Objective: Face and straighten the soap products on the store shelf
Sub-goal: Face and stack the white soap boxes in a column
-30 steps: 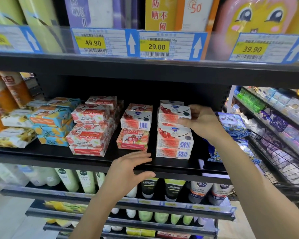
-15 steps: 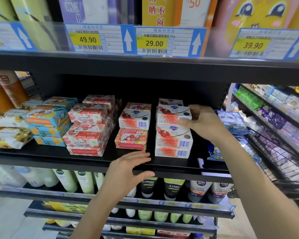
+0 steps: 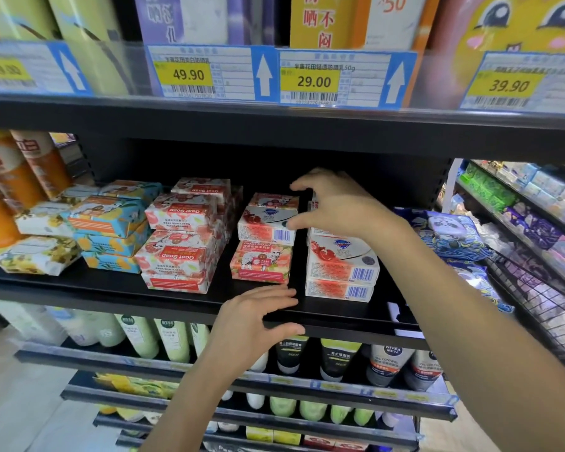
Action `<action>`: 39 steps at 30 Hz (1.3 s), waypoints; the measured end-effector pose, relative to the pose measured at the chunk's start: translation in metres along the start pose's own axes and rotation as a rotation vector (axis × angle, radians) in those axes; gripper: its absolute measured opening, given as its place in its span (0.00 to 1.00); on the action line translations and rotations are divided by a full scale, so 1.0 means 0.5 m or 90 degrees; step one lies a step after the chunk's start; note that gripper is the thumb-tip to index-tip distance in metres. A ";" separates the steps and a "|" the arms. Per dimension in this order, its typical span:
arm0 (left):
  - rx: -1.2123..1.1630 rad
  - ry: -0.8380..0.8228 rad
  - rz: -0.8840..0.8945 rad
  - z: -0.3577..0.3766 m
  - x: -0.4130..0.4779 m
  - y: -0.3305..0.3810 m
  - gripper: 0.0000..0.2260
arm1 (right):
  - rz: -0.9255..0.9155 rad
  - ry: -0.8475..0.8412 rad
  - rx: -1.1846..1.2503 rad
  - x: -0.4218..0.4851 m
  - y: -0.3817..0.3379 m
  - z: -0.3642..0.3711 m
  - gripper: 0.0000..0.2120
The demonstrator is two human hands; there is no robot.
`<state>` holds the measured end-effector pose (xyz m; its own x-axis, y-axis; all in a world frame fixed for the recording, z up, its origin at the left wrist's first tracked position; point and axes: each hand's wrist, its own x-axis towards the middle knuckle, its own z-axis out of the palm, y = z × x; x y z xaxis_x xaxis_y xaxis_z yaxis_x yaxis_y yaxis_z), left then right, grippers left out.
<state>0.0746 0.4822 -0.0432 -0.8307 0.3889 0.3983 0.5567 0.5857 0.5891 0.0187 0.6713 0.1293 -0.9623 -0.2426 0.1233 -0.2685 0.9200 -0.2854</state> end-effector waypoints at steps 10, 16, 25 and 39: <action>-0.014 0.000 0.006 -0.002 0.002 0.001 0.22 | 0.023 -0.140 -0.127 0.096 -0.033 0.039 0.34; -0.016 0.001 0.000 -0.001 0.004 -0.001 0.22 | 0.028 -0.131 -0.173 0.106 -0.030 0.056 0.29; -0.018 -0.004 -0.002 -0.001 0.005 -0.001 0.22 | 0.008 -0.055 -0.094 0.083 -0.043 0.053 0.27; -0.020 0.007 -0.003 0.002 0.004 -0.003 0.22 | 0.062 0.090 0.334 0.033 0.115 -0.036 0.29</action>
<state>0.0720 0.4831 -0.0438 -0.8332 0.3786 0.4029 0.5529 0.5647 0.6127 -0.0116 0.7256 0.1319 -0.9783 -0.0870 0.1879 -0.1986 0.6510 -0.7327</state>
